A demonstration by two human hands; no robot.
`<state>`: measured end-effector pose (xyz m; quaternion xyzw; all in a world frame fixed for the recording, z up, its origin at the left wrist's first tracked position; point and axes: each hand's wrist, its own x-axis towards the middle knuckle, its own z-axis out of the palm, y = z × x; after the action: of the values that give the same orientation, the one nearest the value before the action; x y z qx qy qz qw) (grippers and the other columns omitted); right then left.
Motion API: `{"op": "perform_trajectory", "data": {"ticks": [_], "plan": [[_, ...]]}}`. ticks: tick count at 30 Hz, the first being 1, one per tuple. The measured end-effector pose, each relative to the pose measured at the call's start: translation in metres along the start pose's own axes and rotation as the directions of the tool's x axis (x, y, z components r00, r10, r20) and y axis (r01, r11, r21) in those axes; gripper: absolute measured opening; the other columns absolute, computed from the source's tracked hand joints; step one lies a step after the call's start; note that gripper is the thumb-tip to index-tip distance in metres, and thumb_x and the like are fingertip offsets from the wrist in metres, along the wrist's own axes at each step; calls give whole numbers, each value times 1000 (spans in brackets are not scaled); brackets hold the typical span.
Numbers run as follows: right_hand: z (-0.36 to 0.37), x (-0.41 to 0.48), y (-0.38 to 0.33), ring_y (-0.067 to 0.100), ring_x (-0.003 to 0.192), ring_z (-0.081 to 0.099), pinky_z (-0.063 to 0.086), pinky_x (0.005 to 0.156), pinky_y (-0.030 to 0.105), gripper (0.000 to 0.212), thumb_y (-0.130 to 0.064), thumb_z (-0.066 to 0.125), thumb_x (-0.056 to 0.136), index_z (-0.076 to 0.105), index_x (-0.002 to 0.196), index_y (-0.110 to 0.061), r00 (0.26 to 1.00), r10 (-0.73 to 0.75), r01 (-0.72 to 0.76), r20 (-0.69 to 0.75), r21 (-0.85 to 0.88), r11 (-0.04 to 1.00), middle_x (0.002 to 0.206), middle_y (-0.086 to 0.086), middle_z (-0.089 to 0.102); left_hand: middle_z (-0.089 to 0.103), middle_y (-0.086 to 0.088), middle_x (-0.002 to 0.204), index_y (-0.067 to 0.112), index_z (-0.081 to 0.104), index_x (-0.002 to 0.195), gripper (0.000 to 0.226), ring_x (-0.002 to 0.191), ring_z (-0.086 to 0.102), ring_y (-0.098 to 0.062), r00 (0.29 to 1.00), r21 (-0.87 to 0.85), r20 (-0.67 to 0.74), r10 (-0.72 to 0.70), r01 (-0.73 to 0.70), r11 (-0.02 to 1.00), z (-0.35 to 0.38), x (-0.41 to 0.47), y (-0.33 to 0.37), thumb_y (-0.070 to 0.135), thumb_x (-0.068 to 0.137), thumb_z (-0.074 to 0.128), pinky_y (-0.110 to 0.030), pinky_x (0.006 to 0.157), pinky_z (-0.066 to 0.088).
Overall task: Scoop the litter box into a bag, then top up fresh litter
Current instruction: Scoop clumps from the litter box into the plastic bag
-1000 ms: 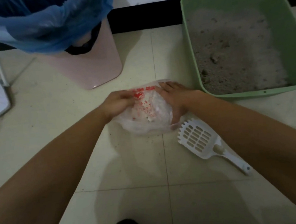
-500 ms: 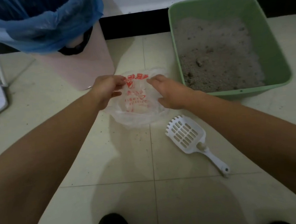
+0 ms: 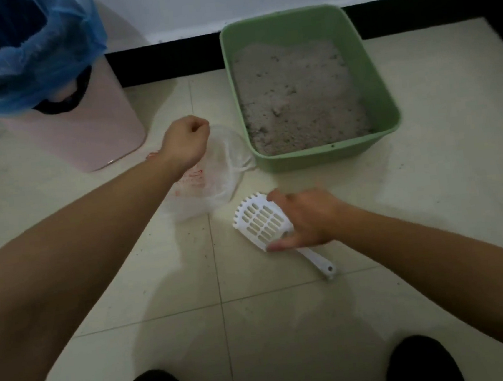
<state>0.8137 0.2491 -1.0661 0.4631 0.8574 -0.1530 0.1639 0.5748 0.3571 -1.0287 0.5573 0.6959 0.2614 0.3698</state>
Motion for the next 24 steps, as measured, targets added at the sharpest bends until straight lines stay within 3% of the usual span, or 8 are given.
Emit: {"op": "perform_trajectory", "data": {"ticks": [3,5,8,11,13,16,20,24], "plan": [[31,-16,2,31,102,63,49,83,36,117,-60,64,82,-22,153,-24,974,18,-20,225,4,1000,131,12,60,52,-11,133,9,46,139,47,108,57,-27,990,-7,137,-39,40,999,33,-7,28,33,98,48,-44,91,53],[29,-21,7,32,103,61,49,84,36,105,-33,61,89,-21,153,-26,976,42,-71,215,129,989,132,13,58,51,-12,132,7,48,133,44,109,57,-29,973,-26,217,-75,83,996,47,-8,45,35,100,45,-43,89,55],[0,-28,28,32,100,63,48,76,31,75,-30,57,88,20,153,-21,998,68,-65,-9,197,978,124,11,63,62,-16,117,0,54,114,40,100,63,-30,965,-124,226,-132,163,979,52,-1,58,36,100,42,-39,81,57],[-36,-38,58,29,75,64,45,61,28,22,-35,52,87,56,102,-20,969,18,-1,-245,68,998,90,7,69,68,-14,99,0,58,110,38,83,68,-26,952,-251,242,-187,247,936,46,7,62,32,101,38,-28,62,56],[-50,-45,81,31,59,61,41,53,27,28,-41,45,85,58,82,-16,883,30,5,-469,74,997,74,11,66,66,-11,89,1,56,103,35,74,65,-23,947,-308,231,-224,290,906,40,9,62,29,102,35,-28,58,53],[-61,-45,111,37,59,60,43,54,31,23,-26,56,84,62,81,-5,665,226,-102,-712,213,972,73,19,63,66,-18,100,-3,54,111,35,87,67,-29,942,-356,222,-253,320,878,39,20,56,26,101,38,-36,73,55],[-69,-26,130,28,75,52,32,65,30,15,-21,52,95,56,89,-8,621,573,-257,-534,552,793,85,12,58,69,-16,106,-4,62,109,26,89,69,-25,946,-290,245,-211,280,915,55,25,54,16,94,55,-32,70,57],[-50,-25,137,35,87,61,35,68,30,20,-23,53,96,63,101,-7,685,605,-331,-406,566,755,97,18,68,67,-17,97,5,63,89,6,81,67,-28,984,-23,124,-131,135,991,69,26,52,0,86,60,-35,71,58]]}}
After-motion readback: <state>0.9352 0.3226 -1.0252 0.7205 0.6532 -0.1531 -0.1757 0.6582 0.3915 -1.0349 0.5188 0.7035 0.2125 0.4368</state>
